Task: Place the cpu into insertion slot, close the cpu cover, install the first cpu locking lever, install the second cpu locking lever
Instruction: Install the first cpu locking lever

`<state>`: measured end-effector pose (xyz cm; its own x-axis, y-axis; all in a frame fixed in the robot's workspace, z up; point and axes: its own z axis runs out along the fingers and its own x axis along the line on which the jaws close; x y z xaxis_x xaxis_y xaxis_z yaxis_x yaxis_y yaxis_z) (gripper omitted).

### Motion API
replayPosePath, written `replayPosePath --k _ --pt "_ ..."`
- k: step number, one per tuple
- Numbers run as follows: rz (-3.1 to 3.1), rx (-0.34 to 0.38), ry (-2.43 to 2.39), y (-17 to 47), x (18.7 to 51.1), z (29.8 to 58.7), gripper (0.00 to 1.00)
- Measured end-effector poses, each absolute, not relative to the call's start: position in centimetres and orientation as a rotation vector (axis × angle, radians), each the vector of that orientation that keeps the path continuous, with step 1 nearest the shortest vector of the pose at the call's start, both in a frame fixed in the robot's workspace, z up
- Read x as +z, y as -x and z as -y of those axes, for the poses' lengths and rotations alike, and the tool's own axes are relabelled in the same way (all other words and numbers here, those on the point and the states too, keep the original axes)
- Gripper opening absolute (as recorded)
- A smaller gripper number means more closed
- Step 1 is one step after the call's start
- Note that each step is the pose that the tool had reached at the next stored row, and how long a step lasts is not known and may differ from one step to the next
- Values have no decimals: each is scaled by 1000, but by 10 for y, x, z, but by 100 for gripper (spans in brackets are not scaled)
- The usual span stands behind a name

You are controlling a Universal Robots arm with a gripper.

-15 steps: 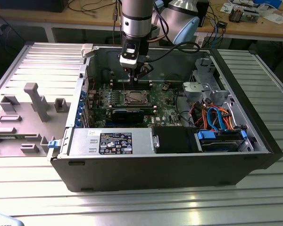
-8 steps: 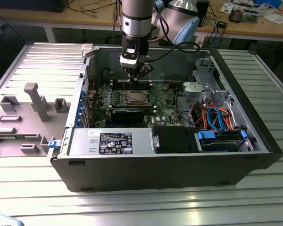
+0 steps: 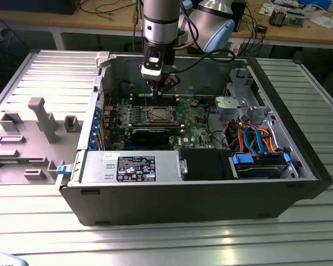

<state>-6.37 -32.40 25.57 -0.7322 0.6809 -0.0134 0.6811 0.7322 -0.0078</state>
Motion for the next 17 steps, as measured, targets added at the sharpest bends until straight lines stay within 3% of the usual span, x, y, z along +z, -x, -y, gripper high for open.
replayPosePath --k 17 --pt "-2920 -19 -1131 64 256 324 11"
